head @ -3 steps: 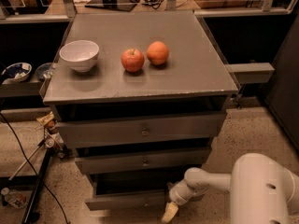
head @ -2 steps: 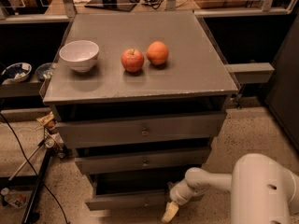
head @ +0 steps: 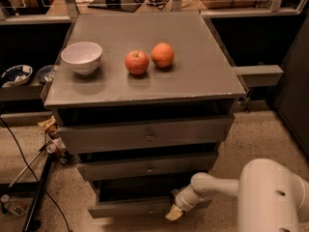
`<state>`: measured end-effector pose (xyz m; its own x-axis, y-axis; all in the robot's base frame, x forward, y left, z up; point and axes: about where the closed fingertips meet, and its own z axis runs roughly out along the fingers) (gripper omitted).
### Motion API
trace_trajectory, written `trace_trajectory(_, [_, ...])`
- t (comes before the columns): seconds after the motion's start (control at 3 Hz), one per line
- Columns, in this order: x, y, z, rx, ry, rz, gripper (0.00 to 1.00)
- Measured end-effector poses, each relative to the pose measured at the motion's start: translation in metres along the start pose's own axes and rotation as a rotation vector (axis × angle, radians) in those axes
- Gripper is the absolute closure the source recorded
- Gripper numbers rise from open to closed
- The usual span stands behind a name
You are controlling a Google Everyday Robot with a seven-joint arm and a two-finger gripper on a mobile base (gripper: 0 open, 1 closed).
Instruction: Open bottom drawer
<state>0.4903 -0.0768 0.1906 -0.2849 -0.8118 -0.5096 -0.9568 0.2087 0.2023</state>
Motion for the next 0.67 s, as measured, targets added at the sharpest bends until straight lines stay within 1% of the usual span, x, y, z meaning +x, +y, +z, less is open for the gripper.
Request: trace_trajectory(0.67, [0.0,0.0,0.0,0.0,0.0,0.0,0.89])
